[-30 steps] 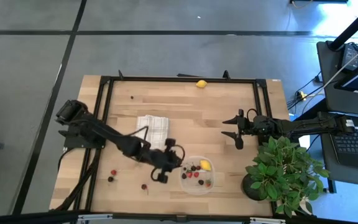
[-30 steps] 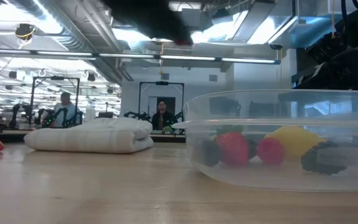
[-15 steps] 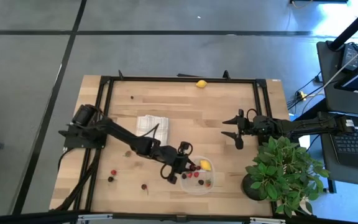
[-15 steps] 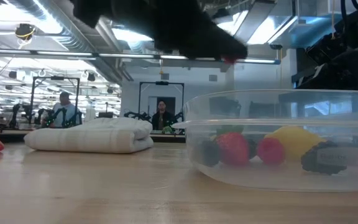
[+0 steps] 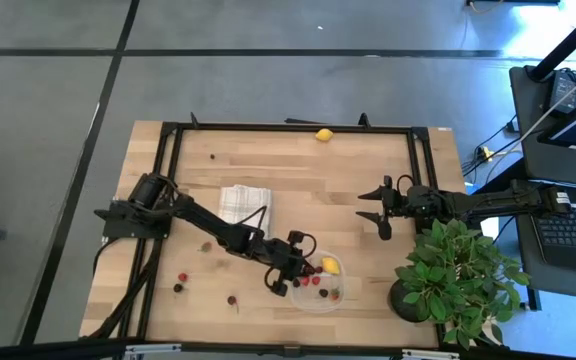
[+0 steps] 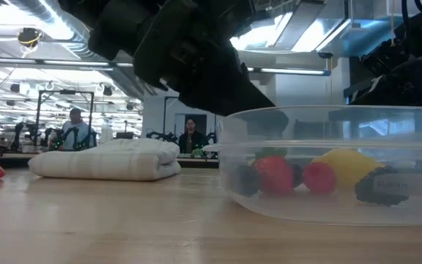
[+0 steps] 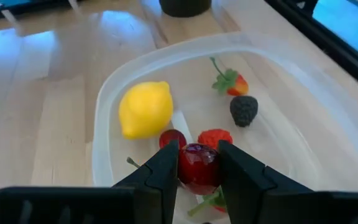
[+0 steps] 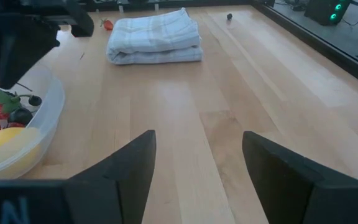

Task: Pick and placing Produce into tupperware
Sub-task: Put the top red cherry into the transparent container, then put the red cherry into the transparent container

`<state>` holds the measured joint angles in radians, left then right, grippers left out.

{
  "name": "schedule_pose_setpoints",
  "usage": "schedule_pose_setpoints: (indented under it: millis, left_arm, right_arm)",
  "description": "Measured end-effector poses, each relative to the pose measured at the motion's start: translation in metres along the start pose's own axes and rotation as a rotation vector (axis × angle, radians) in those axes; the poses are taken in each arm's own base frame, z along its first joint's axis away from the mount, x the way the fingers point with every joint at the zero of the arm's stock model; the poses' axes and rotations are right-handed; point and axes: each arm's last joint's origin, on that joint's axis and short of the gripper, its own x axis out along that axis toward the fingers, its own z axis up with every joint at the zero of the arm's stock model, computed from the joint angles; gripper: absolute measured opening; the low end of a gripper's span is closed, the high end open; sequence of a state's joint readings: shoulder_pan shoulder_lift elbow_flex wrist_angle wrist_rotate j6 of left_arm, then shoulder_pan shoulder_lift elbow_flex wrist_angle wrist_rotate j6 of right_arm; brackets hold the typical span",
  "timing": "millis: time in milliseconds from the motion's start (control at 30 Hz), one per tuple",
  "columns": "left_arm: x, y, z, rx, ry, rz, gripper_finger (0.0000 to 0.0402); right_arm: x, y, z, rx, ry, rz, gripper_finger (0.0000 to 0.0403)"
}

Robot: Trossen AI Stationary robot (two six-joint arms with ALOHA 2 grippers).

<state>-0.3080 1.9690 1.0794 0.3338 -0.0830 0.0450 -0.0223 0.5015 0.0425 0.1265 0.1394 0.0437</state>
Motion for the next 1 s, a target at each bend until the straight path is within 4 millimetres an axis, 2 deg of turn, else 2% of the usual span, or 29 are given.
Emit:
schedule_pose_setpoints:
  millis: [400, 767, 867, 1000]
  left_arm:
    - [0.0, 0.0, 0.0, -0.009, 0.003, 0.003, 0.0105]
    - [-0.001, 0.0, 0.0, -0.012, 0.003, 0.003, 0.0207]
    - [-0.011, -0.002, 0.009, -0.008, 0.009, -0.004, 0.0217]
    - [-0.044, -0.009, 0.026, 0.007, 0.058, -0.029, 0.0217]
  right_arm:
    - [0.0, 0.0, 0.0, 0.0, 0.0, 0.0, 0.0241]
    - [0.0, 0.0, 0.0, 0.0, 0.0, 0.0, 0.0241]
    - [0.0, 0.0, 0.0, 0.0, 0.0, 0.0, 0.0241]
    - [0.0, 0.0, 0.0, 0.0, 0.0, 0.0, 0.0241]
